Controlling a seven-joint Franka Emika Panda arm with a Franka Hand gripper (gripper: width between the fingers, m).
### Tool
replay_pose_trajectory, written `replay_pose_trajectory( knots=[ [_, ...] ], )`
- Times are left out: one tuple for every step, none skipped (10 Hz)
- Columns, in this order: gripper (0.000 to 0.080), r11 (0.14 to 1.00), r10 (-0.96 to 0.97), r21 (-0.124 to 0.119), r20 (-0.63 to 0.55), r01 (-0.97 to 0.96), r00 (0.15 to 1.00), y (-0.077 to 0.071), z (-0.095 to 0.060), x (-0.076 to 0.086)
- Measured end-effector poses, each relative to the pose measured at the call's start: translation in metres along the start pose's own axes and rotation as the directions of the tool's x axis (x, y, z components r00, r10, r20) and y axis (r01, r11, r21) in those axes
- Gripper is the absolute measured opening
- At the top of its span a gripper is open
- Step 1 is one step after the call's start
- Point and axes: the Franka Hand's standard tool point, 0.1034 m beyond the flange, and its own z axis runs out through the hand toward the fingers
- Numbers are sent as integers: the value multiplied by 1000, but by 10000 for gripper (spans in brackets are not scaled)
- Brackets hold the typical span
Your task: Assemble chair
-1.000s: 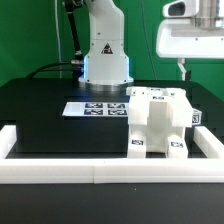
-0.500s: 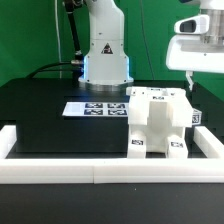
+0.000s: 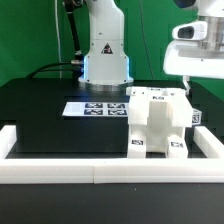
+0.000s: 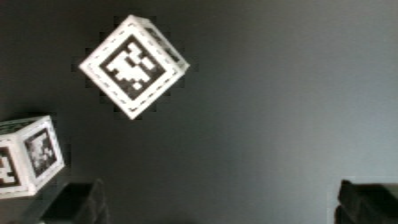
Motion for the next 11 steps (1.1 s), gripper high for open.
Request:
replay_pose_trajectory(
  knots=[
    [649,1000,-13,-2,1,13,1000,4,0,2],
    [649,1000,-17,-3,1,17,1000,6,1,4],
    [649,1000,-19,-4,0,19,1000,8,1,6],
    [649,999,-32,-4,-1,32,999,10,0,8],
    [649,999,-44,-4,-3,44,999,13,-1,12],
    [649,999,-51,-4,-4,51,999,16,-1,15],
    [649,998,-57,-4,-5,57,998,18,-2,17],
    [649,998,-68,-3,-5,68,998,21,-2,21],
    [649,997,-74,-3,-5,74,997,24,-2,23],
    [649,997,-80,-3,-6,80,997,28,-2,27],
    [649,996,-89,-4,-6,89,996,32,-2,30]
  ],
)
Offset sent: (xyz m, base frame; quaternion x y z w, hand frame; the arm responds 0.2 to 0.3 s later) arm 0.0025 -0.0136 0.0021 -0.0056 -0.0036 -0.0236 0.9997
